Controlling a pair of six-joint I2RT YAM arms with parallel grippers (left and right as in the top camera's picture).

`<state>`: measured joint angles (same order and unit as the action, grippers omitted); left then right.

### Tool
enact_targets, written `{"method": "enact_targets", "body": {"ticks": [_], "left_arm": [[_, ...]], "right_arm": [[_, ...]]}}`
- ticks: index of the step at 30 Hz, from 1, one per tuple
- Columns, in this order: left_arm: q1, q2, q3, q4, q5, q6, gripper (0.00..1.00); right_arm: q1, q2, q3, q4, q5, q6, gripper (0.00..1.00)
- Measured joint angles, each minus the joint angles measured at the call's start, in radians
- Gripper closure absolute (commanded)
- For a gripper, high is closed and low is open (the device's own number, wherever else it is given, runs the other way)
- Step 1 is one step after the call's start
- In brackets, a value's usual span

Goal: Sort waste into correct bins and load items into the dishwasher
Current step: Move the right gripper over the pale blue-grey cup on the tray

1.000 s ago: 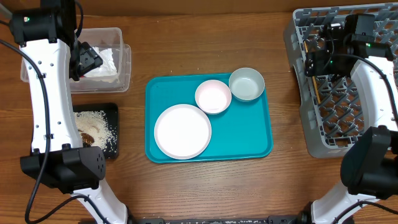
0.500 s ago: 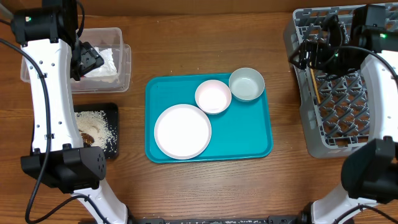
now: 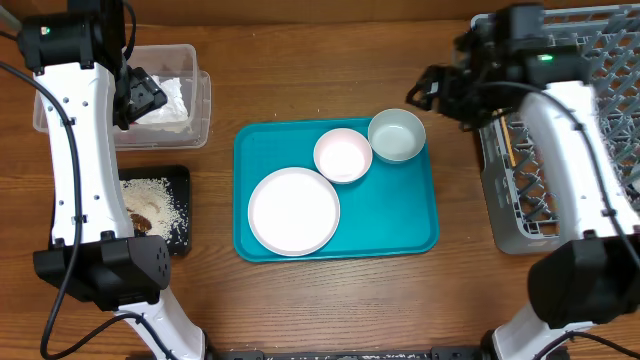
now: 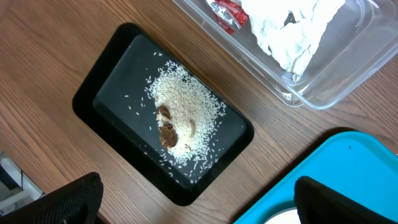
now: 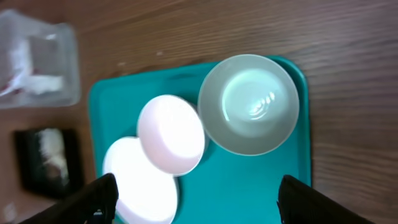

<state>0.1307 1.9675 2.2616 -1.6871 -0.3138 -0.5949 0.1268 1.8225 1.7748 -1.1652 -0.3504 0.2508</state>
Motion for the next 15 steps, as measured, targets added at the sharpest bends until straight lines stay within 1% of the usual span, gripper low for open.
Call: {"method": "enact_targets", "body": {"ticks": [1, 3, 5, 8, 12, 15], "left_arm": [[0.000, 0.000, 0.000, 0.000, 0.000, 0.000, 0.00], [0.000, 0.000, 0.000, 0.000, 0.000, 0.000, 0.00], [0.000, 0.000, 0.000, 0.000, 0.000, 0.000, 0.00], [0.000, 0.000, 0.000, 0.000, 0.000, 0.000, 0.00], [0.000, 0.000, 0.000, 0.000, 0.000, 0.000, 0.00], [0.000, 0.000, 0.000, 0.000, 0.000, 0.000, 0.00]], "right_arm": [[0.027, 0.000, 0.000, 0.006, 0.045, 0.027, 0.29], [0.080, 0.000, 0.000, 0.014, 0.113, 0.077, 0.31], [0.122, 0.000, 0.000, 0.021, 0.156, 0.112, 0.30], [0.184, 0.000, 0.000, 0.032, 0.203, 0.142, 0.23], [0.252, 0.000, 0.000, 0.027, 0.272, 0.166, 0.22], [0.271, 0.002, 0.000, 0.032, 0.307, 0.198, 0.23]]}}
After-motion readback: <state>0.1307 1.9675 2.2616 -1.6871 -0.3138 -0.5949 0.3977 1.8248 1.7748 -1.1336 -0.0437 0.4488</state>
